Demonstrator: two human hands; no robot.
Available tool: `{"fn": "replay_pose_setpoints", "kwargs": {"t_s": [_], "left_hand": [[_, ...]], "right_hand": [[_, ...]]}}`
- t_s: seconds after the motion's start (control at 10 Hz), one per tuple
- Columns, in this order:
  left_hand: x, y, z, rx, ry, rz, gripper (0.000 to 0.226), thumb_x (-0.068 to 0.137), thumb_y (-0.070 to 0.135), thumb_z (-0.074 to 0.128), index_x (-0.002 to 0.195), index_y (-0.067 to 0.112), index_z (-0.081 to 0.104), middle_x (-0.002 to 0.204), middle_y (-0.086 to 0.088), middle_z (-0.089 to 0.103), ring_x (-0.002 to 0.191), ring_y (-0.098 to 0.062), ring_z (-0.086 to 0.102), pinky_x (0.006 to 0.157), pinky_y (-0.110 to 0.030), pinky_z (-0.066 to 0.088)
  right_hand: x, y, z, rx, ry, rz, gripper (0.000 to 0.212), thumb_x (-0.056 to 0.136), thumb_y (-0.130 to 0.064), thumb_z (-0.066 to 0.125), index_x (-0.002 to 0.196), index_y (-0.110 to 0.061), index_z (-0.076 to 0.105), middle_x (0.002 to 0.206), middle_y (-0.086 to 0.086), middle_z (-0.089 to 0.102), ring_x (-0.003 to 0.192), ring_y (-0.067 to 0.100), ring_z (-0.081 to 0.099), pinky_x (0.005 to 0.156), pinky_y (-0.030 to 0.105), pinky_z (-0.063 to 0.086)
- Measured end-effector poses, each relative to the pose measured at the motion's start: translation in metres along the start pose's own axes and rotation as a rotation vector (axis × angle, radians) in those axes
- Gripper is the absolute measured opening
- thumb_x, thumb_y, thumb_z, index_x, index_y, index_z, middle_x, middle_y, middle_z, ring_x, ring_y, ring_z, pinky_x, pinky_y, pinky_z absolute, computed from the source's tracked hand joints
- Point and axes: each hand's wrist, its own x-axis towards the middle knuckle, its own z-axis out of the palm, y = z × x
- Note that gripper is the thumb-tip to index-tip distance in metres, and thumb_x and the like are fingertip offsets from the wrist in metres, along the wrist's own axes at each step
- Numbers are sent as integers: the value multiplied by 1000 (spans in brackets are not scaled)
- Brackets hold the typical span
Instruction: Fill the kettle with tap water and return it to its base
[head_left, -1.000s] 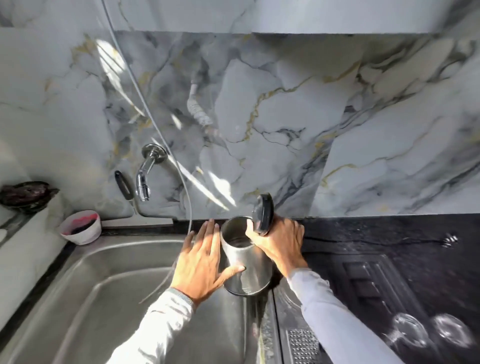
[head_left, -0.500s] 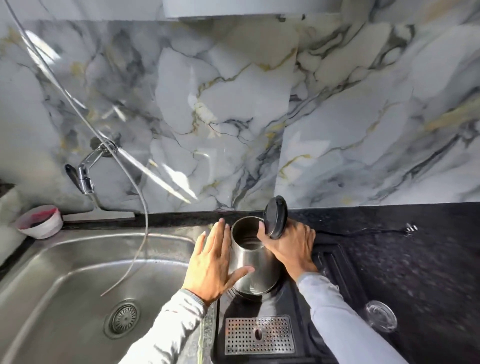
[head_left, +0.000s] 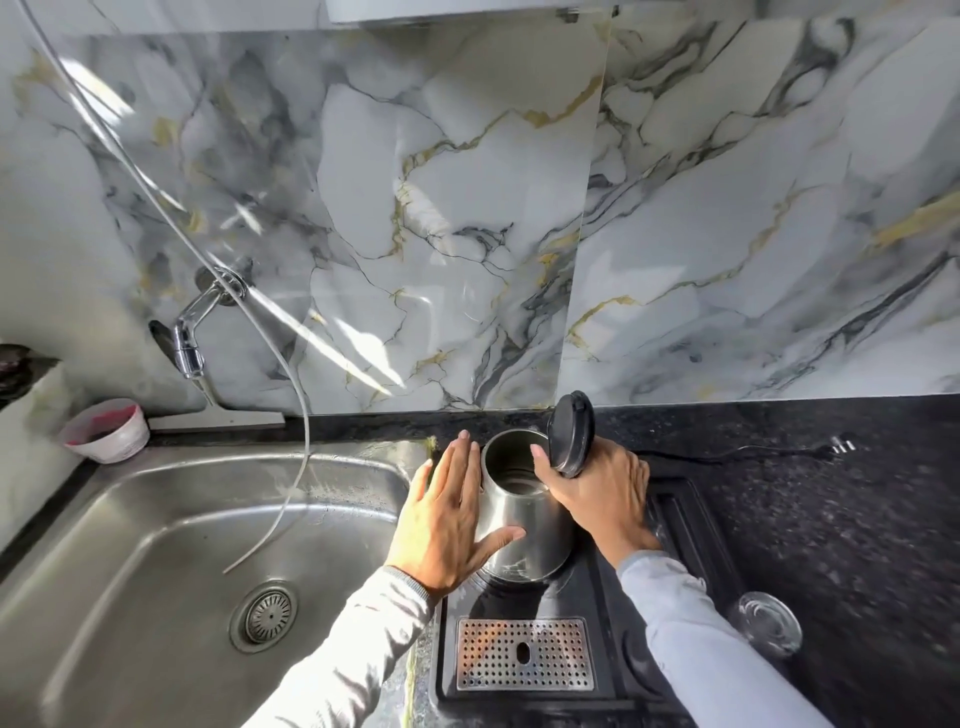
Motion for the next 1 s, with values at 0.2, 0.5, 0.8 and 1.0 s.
{"fn": "replay_pose_setpoints", "kwargs": {"t_s": [0.2,0.5,0.8,1.0], "left_hand": [[-5,-2,-11,-58,32,-16,110,90,85,30,151,-6,40,160,-24,39,144,-35,46,111,-54,48],[-1,2,-29,-123,86,-32,105,94,81,25,158,-2,25,167,-19,28,152,-30,33,118,-54,40],[12,17,-14,-60,2,-37,99,99,76,18,149,-6,43,156,-24,47,141,-34,50,105,-56,52],[12,16,-12,-47,37,-37,101,98,77,16,146,-7,46,154,-25,48,140,-35,52,105,-56,52]], "right_hand": [[-2,13,-20,111,-311,-94,64,76,-76,62,118,-28,56,112,-4,56,107,21,58,89,41,51],[6,27,-35,54,-531,-308,64,94,-69,41,151,-42,30,137,-16,43,127,6,41,110,37,38],[10,27,-31,-38,-547,-351,63,96,-68,33,153,-43,25,158,-3,36,144,14,29,117,40,24],[6,20,-35,-104,-534,-367,62,98,-65,30,154,-41,22,162,1,30,149,16,22,121,39,18]]}}
